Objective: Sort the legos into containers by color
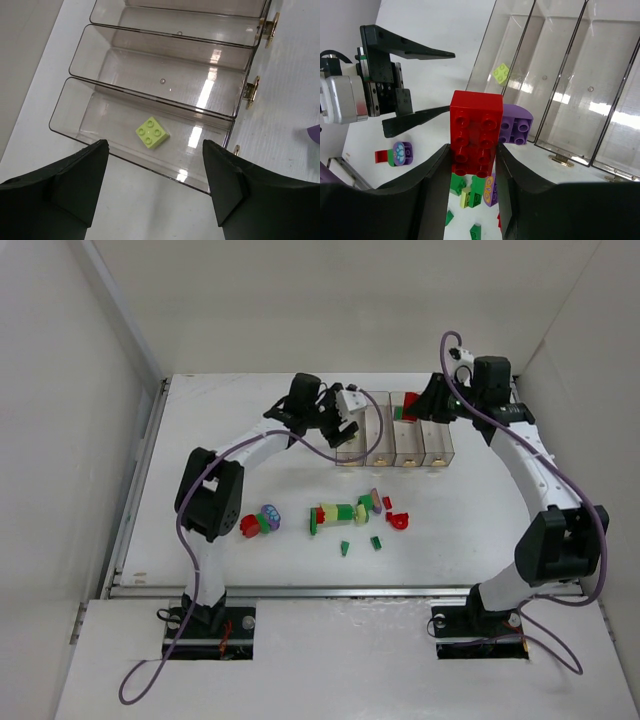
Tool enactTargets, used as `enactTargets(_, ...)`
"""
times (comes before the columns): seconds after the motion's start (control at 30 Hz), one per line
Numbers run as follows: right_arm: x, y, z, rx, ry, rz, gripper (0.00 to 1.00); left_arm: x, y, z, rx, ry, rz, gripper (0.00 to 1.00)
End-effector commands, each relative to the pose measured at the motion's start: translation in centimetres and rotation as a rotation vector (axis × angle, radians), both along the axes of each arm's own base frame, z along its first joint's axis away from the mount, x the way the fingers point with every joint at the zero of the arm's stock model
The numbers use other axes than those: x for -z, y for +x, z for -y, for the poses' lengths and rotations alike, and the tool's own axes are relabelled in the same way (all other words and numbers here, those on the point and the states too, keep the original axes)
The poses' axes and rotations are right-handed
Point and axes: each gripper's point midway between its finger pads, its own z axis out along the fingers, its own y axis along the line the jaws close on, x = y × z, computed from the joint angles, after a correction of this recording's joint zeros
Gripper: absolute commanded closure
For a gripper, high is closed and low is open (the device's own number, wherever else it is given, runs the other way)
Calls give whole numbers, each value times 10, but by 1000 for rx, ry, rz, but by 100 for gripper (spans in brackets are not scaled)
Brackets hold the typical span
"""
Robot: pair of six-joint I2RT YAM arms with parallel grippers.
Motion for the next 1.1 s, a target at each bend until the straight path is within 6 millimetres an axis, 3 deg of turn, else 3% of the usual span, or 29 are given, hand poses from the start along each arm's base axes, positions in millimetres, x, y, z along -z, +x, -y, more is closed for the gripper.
enactTargets(0.0,-39,-2,4,3,-4,113,100,-74,0,-6,-13,-85,129,27)
enactTargets(0.07,-39,-5,4,3,-4,114,100,-83,-4,-13,-14,-86,124,31)
enactTargets(0.13,-45,-12,-2,-41,21,122,100,-94,-20,-22,23,-79,110,32)
enactTargets(0.17,-50,-13,-6,-66,35,140,100,-101,-29,-22,60,-78,121,32)
enactTargets(0.2,-49,-15,-9,-89,47,140,100,-105,-54,-25,127,-74,106,32)
enactTargets(0.37,-74,-49,-62,-350,171,206,100,-127,-113,-28,291,-87,240,20)
enactTargets(0.43,-78,-61,-78,-413,202,198,100,-128,-124,-25,305,-88,267,14)
enactTargets(0.47,-84,-69,-90,-457,210,215,100,-139,-129,-24,317,-97,303,13)
enactTargets(0.7,-84,-85,-119,-549,246,174,100,-142,-125,-19,285,-50,378,9)
enactTargets(0.83,-81,-91,-127,-570,248,171,100,-135,-131,-18,305,-33,379,20)
enactTargets(0.97,-87,-95,-130,-580,255,183,100,-140,-132,-19,300,-44,385,40)
enactTargets(1.0,-87,-98,-133,-590,256,182,100,-140,-132,-19,296,-48,377,50)
enactTargets(1.07,-88,-97,-134,-592,257,191,100,-146,-131,-17,281,-75,372,53)
